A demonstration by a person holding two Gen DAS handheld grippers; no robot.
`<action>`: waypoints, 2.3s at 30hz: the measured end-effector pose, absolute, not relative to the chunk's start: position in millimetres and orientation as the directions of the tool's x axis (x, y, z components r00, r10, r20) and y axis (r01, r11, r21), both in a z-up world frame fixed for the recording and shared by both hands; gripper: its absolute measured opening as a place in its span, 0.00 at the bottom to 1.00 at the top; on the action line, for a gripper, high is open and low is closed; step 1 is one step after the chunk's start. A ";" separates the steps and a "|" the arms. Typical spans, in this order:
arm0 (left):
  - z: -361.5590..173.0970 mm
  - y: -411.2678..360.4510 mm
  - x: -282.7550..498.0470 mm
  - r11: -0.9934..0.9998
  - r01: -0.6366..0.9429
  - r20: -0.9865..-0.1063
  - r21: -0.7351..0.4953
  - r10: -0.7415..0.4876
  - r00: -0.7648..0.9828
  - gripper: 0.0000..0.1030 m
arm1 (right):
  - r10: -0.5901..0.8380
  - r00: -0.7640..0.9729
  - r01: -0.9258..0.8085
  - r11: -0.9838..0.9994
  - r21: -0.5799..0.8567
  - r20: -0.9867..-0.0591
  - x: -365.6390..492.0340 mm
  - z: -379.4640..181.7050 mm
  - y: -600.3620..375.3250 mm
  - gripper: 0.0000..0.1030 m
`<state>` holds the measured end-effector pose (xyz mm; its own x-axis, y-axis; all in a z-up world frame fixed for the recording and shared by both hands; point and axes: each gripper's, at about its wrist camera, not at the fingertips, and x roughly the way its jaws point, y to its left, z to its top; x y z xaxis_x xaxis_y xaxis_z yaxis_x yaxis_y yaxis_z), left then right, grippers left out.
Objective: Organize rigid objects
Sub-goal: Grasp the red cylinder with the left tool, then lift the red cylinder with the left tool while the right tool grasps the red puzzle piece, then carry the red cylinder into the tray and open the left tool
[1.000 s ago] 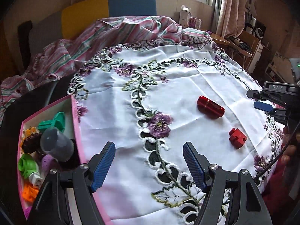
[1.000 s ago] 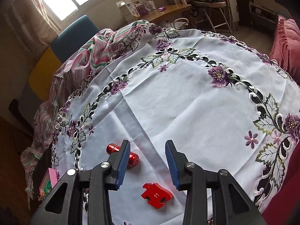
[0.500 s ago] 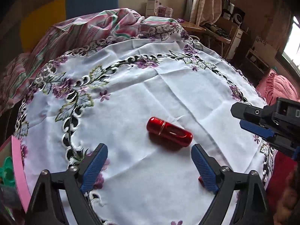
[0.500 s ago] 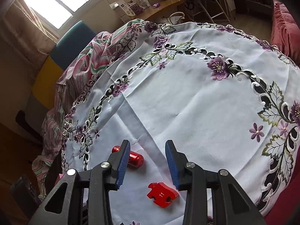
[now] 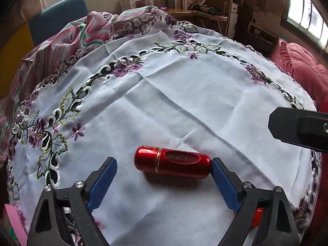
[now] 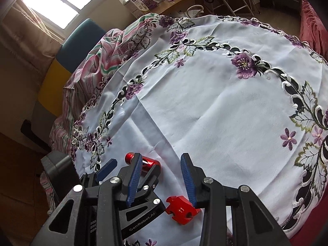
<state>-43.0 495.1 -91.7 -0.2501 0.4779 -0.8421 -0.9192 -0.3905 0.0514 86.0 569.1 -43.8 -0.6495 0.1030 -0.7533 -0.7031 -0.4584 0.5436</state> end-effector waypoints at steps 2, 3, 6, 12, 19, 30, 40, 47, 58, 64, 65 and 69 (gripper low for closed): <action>-95.5 494.3 -44.4 -0.387 -0.922 -0.849 0.020 0.481 -0.220 0.73 | 0.106 -0.646 -0.706 -0.459 0.539 -0.756 86.0 -44.3 569.4 0.38; -95.0 491.9 -45.7 -0.396 -0.918 -0.845 0.009 0.488 -0.219 0.73 | 0.109 -0.644 -0.708 -0.460 0.535 -0.757 86.0 -44.4 569.4 0.38; -90.9 479.3 -49.7 -0.430 -0.903 -0.839 -0.025 0.500 -0.215 0.72 | 0.114 -0.638 -0.712 -0.464 0.527 -0.762 85.7 -44.7 569.0 0.38; -72.7 426.5 -53.1 -0.566 -0.823 -0.818 -0.040 0.492 -0.299 0.72 | 0.057 -0.601 -0.707 -0.503 0.497 -0.797 73.3 -53.1 564.1 0.38; -53.9 363.2 -42.0 -0.660 -0.751 -0.797 -0.029 0.469 -0.381 0.72 | 0.018 -0.484 -0.690 -0.623 0.369 -0.875 52.5 -65.6 540.8 0.42; -23.4 280.3 -17.7 -0.717 -0.695 -0.757 -0.055 0.483 -0.439 0.73 | -0.029 -0.356 -0.634 -0.727 0.264 -0.934 38.6 -84.4 516.1 0.48; -5.9 220.8 -7.9 -0.760 -0.646 -0.721 -0.067 0.485 -0.496 0.73 | 0.026 -0.269 -0.556 -0.820 0.134 -0.963 33.0 -73.5 493.3 0.50; 4.1 184.0 -9.5 -0.809 -0.585 -0.697 -0.059 0.453 -0.556 0.73 | 0.074 -0.215 -0.513 -0.857 0.048 -0.974 33.8 -80.2 480.0 0.32; -1.2 131.9 -18.6 -0.882 -0.467 -0.708 -0.064 0.370 -0.602 0.73 | 0.044 -0.341 -0.351 -0.933 0.084 -0.939 8.1 -80.6 430.9 0.32; -6.1 116.3 -21.1 -0.900 -0.430 -0.717 -0.072 0.347 -0.605 0.73 | 0.077 -0.330 -0.316 -0.948 0.033 -0.941 4.2 -85.5 422.5 0.31; -7.1 114.5 -21.4 -0.902 -0.426 -0.719 -0.073 0.344 -0.605 0.73 | 0.075 -0.330 -0.316 -0.948 0.035 -0.941 4.3 -85.9 423.4 0.31; -10.4 106.2 -23.1 -0.907 -0.412 -0.723 -0.086 0.341 -0.601 0.73 | 0.073 -0.331 -0.316 -0.948 0.038 -0.941 6.1 -84.3 427.8 0.31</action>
<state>-23.1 106.2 -10.4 -0.6010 0.3411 -0.7228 -0.4116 -0.9073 -0.0859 6.1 427.8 -84.3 -0.3314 0.0727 -0.9407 -0.3158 -0.9481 0.0380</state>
